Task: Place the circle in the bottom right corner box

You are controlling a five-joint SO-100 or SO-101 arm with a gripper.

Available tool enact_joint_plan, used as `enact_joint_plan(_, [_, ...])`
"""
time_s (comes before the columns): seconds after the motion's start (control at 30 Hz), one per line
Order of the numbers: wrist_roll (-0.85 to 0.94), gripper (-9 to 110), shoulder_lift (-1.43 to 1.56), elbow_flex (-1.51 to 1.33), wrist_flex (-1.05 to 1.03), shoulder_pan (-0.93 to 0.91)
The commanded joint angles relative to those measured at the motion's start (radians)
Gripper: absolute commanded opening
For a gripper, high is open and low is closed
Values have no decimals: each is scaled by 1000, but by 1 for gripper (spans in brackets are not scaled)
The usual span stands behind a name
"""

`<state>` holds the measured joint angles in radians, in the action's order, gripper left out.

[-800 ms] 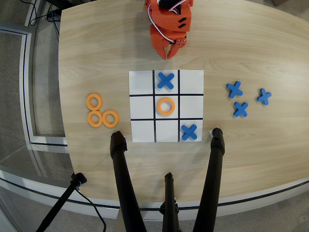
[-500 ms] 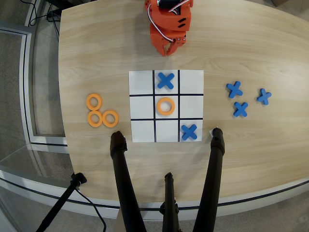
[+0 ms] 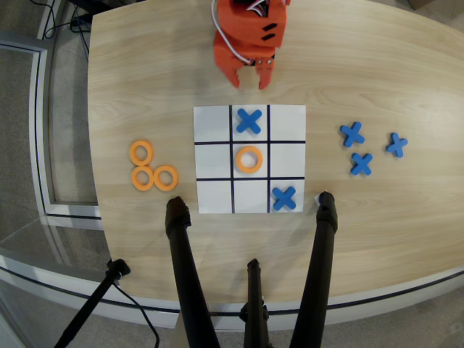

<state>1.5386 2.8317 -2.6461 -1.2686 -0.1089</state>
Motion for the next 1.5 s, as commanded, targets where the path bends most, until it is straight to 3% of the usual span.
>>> enact_joint_plan(0.0, [-34, 15, -244, 202, 123, -52])
enact_joint_plan(0.27, [-55, 15, -726, 477, 325, -147])
enact_joint_plan(0.67, [-78, 15, -1227, 841, 448, -255])
enact_joint_plan(1.47, [-74, 20, -1637, 1173, 491, -345])
